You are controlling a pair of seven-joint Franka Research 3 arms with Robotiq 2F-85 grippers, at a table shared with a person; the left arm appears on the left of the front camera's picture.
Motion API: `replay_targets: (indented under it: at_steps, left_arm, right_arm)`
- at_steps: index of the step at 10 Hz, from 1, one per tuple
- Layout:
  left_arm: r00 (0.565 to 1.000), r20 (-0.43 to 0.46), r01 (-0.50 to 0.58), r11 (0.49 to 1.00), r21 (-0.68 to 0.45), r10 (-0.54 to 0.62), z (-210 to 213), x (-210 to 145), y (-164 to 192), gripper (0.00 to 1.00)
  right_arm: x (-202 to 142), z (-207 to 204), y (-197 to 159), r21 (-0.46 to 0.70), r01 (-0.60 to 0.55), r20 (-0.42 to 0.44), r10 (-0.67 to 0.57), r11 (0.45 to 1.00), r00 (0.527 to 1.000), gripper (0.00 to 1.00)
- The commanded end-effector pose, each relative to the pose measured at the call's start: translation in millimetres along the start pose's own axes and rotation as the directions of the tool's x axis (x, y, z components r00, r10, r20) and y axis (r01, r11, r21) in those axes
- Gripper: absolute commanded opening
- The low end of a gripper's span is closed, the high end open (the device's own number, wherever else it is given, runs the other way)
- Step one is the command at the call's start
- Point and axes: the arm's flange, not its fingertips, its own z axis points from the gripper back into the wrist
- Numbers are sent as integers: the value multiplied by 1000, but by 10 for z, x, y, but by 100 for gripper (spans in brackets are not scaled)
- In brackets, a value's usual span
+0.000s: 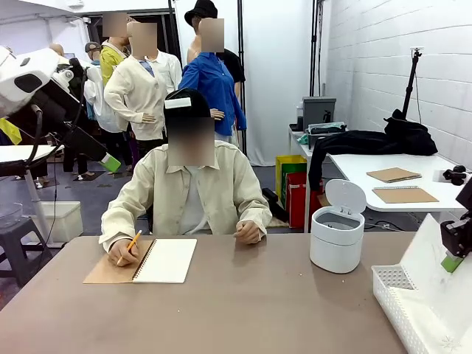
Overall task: Sort the paper based on its condition.
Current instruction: If a person hands you a paper, place it in the Organizing basket , and if it's crumpled, put it in the Trash can.
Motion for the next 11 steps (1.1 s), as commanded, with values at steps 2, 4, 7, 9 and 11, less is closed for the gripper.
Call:
replay_targets:
  at_steps: [2, 4, 7, 9, 11]
  left_arm:
    - [1000, 2, -5, 1000, -5, 5, 0, -5, 7, 100]
    - [1000, 2, -5, 1000, -5, 5, 0, -5, 7, 100]
    - [1000, 2, -5, 1000, -5, 5, 0, -5, 7, 100]
    - [1000, 2, -5, 1000, -5, 5, 0, -5, 7, 100]
    - [1000, 2, -5, 1000, -5, 5, 0, -5, 7, 100]
  right_arm:
    - [0, -269, 110, 41, -94, -94, 97, 995, 991, 0]
    - [-85, -447, 190, 58, -130, -145, 137, 990, 980, 0]
    - [-163, -682, 241, -1, -162, -139, 160, 987, 977, 0]
    - [-208, -826, 168, -40, -143, -149, 136, 989, 980, 0]
    - [-257, -926, 66, -65, -141, -155, 130, 988, 979, 0]
